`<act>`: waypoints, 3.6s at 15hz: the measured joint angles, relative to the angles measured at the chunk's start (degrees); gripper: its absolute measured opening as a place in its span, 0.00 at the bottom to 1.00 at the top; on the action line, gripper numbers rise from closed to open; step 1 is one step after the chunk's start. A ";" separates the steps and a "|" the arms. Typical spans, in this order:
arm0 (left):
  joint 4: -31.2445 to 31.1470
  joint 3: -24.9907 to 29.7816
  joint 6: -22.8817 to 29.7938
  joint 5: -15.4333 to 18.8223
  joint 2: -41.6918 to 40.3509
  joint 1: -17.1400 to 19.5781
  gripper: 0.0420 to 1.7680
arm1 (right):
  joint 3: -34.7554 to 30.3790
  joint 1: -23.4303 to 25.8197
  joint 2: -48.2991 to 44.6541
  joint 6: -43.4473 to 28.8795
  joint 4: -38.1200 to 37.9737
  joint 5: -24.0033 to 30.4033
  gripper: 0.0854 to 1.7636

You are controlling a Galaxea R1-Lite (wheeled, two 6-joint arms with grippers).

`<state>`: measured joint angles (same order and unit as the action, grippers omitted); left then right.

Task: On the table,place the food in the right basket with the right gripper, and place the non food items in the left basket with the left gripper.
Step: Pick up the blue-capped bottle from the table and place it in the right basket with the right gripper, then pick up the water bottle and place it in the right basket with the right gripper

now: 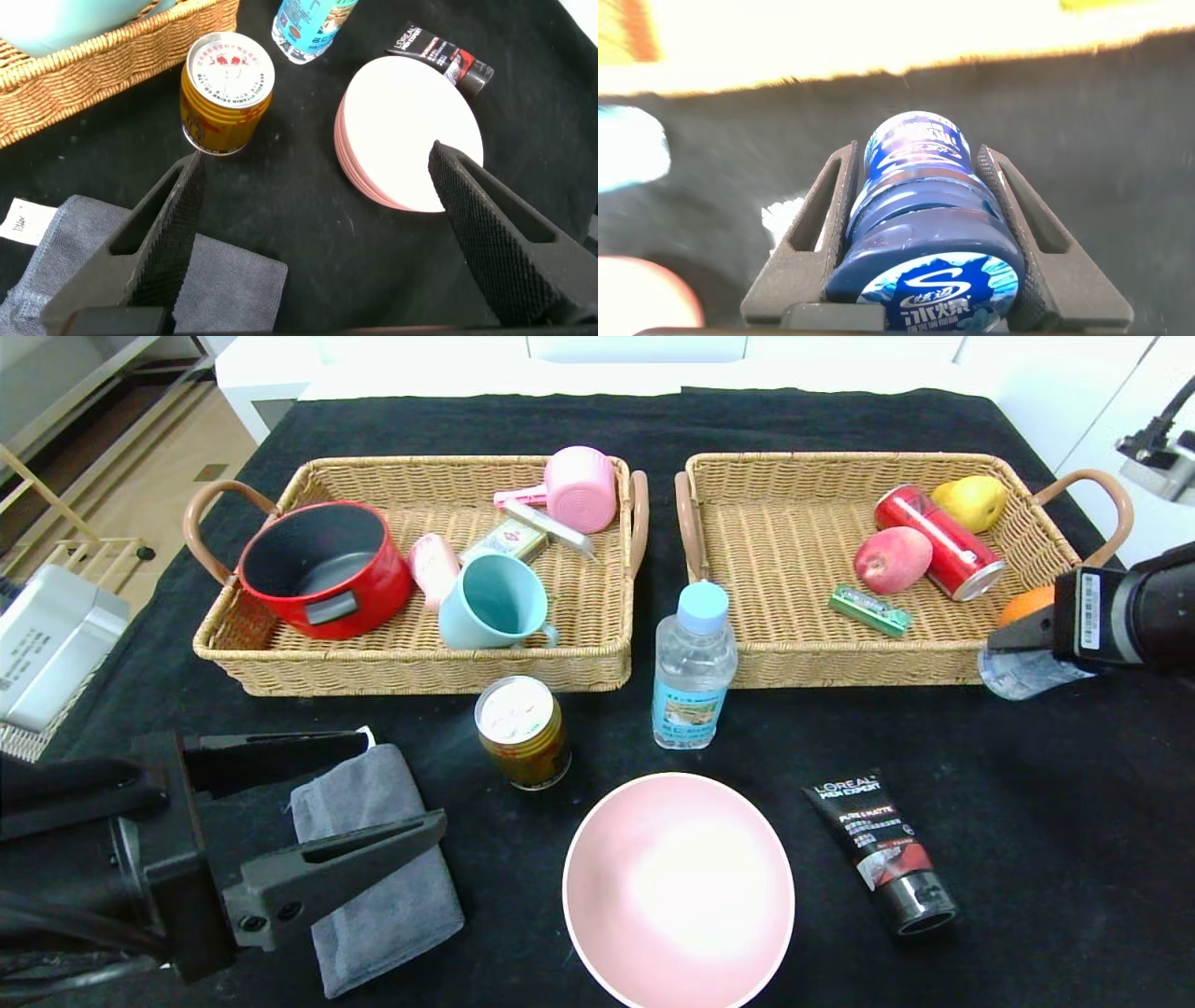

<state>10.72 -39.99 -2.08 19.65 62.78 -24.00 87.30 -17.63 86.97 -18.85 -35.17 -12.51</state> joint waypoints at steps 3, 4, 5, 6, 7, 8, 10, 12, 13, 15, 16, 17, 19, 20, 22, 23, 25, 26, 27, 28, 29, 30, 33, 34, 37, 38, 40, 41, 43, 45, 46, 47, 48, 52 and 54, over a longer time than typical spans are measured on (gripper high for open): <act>0.17 -0.04 0.00 0.02 -0.13 0.00 0.97 | 7.69 -0.59 3.38 1.95 -0.09 -0.20 0.50; 0.17 -0.06 -0.02 0.02 -0.16 0.00 0.97 | 10.97 -1.00 5.06 2.34 -0.57 -0.24 0.50; 0.17 -0.09 -0.02 0.02 -0.18 0.00 0.97 | 14.43 -1.57 6.91 2.54 -1.29 -0.22 0.50; 0.20 -0.09 -0.02 0.00 -0.18 0.00 0.97 | 17.52 -2.32 8.75 2.58 -1.77 -0.11 0.50; 0.13 -0.11 -0.02 0.05 -0.18 0.00 0.97 | 20.31 -3.18 10.63 2.65 -1.90 -0.09 0.50; 0.06 -0.09 -0.02 0.09 -0.13 0.00 0.97 | 22.67 -4.14 12.51 2.69 -1.84 -0.17 0.50; 0.02 -0.04 -0.02 0.09 -0.02 -0.11 0.97 | 24.99 -5.58 16.03 3.30 1.33 -0.33 0.50; 0.02 -0.01 -0.02 0.09 -0.05 -0.13 0.97 | 25.69 -6.22 19.37 3.89 6.95 -0.35 0.50; 0.05 -0.01 -0.04 0.09 -0.07 -0.16 0.97 | 25.77 -6.31 20.83 3.96 9.73 -0.39 0.50; 0.09 -0.06 -0.04 0.09 -0.09 -0.16 0.97 | 25.84 -6.35 23.39 4.05 15.49 -0.39 0.50; 0.09 -0.12 -0.11 0.09 -0.09 -0.16 0.97 | 25.84 -6.35 24.36 4.00 17.64 -0.37 0.50; 0.09 -0.15 -0.11 0.09 -0.16 -0.16 0.97 | 25.80 -6.35 25.25 4.05 18.53 -0.37 0.50; 0.09 -0.22 -0.11 0.11 -0.22 -0.16 0.97 | 25.75 -6.35 26.59 4.13 19.35 -0.41 0.50; 0.11 -0.26 -0.11 0.11 -0.29 -0.16 0.97 | 25.73 -6.35 27.04 4.11 20.02 -0.44 0.50; 0.13 -0.26 -0.11 0.11 -0.41 -0.17 0.97 | 25.73 -6.35 27.55 4.00 20.32 -0.41 0.50; 0.11 -0.26 -0.11 0.11 -0.46 -0.17 0.97 | 25.73 -6.35 27.72 3.97 20.35 -0.41 0.50; 0.11 -0.28 -0.11 0.11 -0.51 -0.16 0.97 | 25.73 -6.35 27.78 3.96 20.29 -0.41 0.59; 0.11 -0.28 -0.11 0.11 -0.52 -0.16 0.97 | 25.73 -6.33 27.78 3.94 20.30 -0.35 0.63; 0.11 -0.28 -0.11 0.11 -0.52 -0.16 0.97 | 25.73 -6.35 27.78 3.91 20.30 -0.35 0.67; 0.11 -0.28 -0.11 0.09 -0.52 -0.16 0.97 | 25.71 -6.35 27.77 3.96 20.21 -0.35 0.70; 0.11 -0.28 -0.11 0.09 -0.52 -0.16 0.97 | 25.66 -6.35 27.67 3.97 20.08 -0.39 0.74; 0.11 -0.28 -0.11 0.09 -0.52 -0.16 0.97 | 25.47 -6.42 27.33 3.97 19.82 -0.41 0.77; 0.17 -0.28 -0.20 0.11 -0.52 -0.16 0.97 | 22.69 -6.77 24.49 4.05 19.74 -0.35 0.83; 0.20 -0.28 -0.37 0.07 -0.55 -0.16 0.97 | 20.66 -7.01 22.87 4.05 19.77 -0.22 0.84; 0.20 -0.28 -0.52 0.02 -0.83 -0.11 0.97 | 10.33 -8.12 15.57 5.51 20.18 1.85 0.88; 0.20 -0.28 -0.52 0.05 -0.96 -0.11 0.97 | 6.41 -8.66 12.68 6.36 20.21 3.47 0.89; 0.22 -0.39 -0.48 0.02 -1.18 -0.11 0.97 | -0.98 -9.91 6.69 7.74 20.41 6.62 0.91; 0.17 -0.41 -0.45 0.02 -1.24 -0.11 0.97 | -4.33 -10.90 3.74 8.27 20.48 8.08 0.92; 0.20 -0.50 -0.45 0.02 -1.32 -0.09 0.97 | -9.19 -13.07 -0.78 9.31 21.53 11.08 0.93; 0.22 -0.52 -0.45 0.02 -1.34 -0.06 0.97 | -13.52 -15.47 -3.75 10.69 23.87 13.02 0.94; 0.24 -0.52 -0.48 0.00 -1.34 -0.06 0.97 | -15.64 -16.57 -4.61 11.28 25.61 13.17 0.94; 0.24 -0.54 -0.45 0.02 -1.35 -0.06 0.97 | -18.09 -17.79 -5.11 11.91 29.35 12.64 0.94; 0.26 -0.61 -0.48 0.00 -1.35 -0.06 0.97 | -20.10 -18.94 -5.05 12.59 33.85 11.85 0.95; 0.35 -0.61 -0.45 0.02 -1.16 -0.09 0.97 | -22.77 -24.10 -2.77 14.41 38.67 7.97 0.95; 0.37 -0.61 -0.48 0.00 -1.04 -0.06 0.97 | -22.22 -26.28 -0.89 15.90 38.94 1.66 0.96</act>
<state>11.08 -40.59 -2.56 19.65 61.75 -24.06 65.07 -43.91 86.08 -2.95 3.77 -10.85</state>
